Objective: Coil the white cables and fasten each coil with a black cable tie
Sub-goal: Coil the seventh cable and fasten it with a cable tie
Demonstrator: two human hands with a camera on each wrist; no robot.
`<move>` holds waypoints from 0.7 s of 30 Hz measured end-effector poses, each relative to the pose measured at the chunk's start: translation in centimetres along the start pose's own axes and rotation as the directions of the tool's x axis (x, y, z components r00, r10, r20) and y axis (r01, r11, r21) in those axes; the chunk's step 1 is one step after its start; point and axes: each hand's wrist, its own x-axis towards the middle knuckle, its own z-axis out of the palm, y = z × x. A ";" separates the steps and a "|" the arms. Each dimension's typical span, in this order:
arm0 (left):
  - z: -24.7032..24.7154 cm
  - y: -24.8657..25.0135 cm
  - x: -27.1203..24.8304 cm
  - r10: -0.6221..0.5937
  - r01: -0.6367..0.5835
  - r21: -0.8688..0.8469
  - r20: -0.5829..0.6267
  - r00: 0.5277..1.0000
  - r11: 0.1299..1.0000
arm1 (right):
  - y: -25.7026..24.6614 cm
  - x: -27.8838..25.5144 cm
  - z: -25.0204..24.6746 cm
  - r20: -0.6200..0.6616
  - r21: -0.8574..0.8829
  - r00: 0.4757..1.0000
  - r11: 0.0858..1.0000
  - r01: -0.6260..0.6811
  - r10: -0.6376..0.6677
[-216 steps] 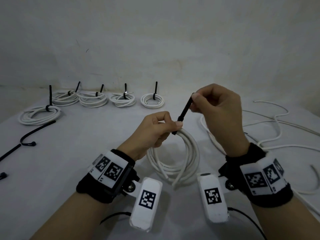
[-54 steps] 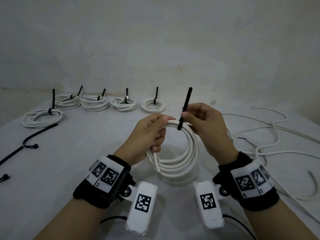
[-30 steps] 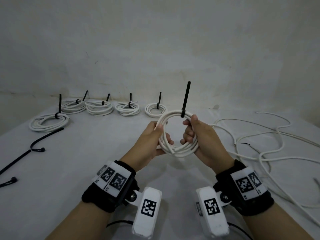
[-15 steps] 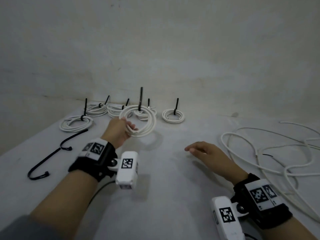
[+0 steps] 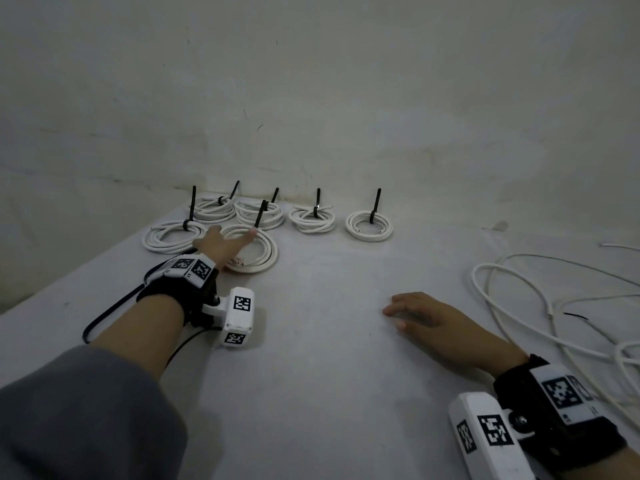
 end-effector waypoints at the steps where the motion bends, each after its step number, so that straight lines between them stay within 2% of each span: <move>1: -0.2 0.2 -0.3 0.005 -0.006 0.172 0.006 1.000 0.985 | 0.1 0.0 0.0 -0.002 0.010 1.000 1.000 -0.001 0.001; 3: -0.6 0.6 -0.6 0.053 -0.065 0.343 0.042 0.998 0.937 | 0.2 0.0 0.0 -0.005 0.029 1.000 1.000 -0.001 0.001; 7: -0.5 1.4 -0.1 0.053 -0.089 0.496 0.088 0.995 0.864 | 0.3 0.1 0.1 -0.006 0.050 1.000 0.999 -0.010 0.010; 10: -0.1 2.0 0.1 0.039 -0.109 0.645 0.122 0.992 0.757 | 0.4 0.1 0.1 -0.003 0.035 1.000 0.999 0.001 -0.001; 13: 0.7 1.9 -0.1 0.058 -0.153 0.679 0.160 0.985 0.718 | 0.4 0.1 0.2 -0.023 0.050 1.000 0.999 0.004 -0.003; 21: 0.6 0.9 0.5 0.078 -0.156 0.740 0.140 0.987 0.654 | 0.3 -0.1 0.1 -0.019 0.045 1.000 0.999 0.006 -0.005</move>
